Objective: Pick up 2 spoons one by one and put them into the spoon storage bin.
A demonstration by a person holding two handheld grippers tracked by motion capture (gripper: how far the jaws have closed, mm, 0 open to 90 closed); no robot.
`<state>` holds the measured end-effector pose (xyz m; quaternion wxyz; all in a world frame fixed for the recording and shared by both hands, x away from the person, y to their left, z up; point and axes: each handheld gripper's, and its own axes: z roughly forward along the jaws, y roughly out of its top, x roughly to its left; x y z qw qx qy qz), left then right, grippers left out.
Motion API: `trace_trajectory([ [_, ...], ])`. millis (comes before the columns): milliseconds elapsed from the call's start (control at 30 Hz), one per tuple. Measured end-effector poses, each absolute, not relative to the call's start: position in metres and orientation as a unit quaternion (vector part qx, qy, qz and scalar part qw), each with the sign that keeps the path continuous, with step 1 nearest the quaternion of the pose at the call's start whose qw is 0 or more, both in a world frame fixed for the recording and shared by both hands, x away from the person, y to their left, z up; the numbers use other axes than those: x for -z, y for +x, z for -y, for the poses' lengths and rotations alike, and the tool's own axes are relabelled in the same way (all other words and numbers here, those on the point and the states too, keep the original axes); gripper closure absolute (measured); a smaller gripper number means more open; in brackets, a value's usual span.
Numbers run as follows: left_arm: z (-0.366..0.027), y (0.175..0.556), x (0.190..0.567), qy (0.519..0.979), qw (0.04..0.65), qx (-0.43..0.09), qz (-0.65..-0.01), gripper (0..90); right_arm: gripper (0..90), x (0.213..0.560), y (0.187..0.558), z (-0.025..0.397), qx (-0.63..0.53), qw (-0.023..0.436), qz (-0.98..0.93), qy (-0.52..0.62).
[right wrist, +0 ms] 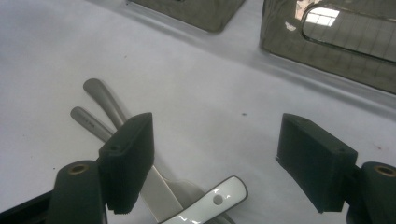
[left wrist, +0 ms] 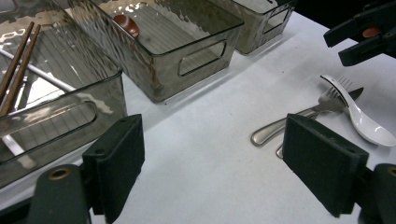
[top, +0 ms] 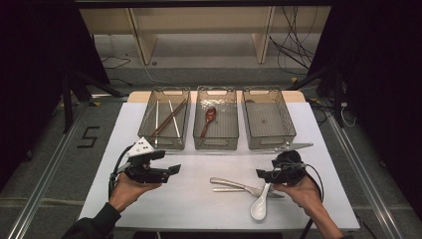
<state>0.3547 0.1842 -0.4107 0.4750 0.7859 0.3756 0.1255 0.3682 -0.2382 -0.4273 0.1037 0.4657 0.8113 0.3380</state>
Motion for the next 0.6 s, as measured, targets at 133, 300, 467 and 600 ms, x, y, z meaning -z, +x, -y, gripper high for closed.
trace_trajectory([
  [133,-0.187,0.353,0.414,0.785,0.476,-0.123,-0.377,20.4,28.1,0.429,0.368,0.237,-0.331,0.097,-0.813,0.469],
  [300,-0.187,0.351,0.416,0.790,0.471,-0.119,-0.374,19.7,28.1,0.432,0.370,0.237,-0.321,0.083,-0.814,0.477],
  [467,-0.187,0.351,0.418,0.793,0.468,-0.117,-0.372,19.5,28.2,0.436,0.372,0.239,-0.314,0.073,-0.816,0.480],
  [600,-0.188,0.351,0.419,0.796,0.463,-0.116,-0.372,19.4,28.7,0.438,0.372,0.239,-0.306,0.064,-0.817,0.485],
])
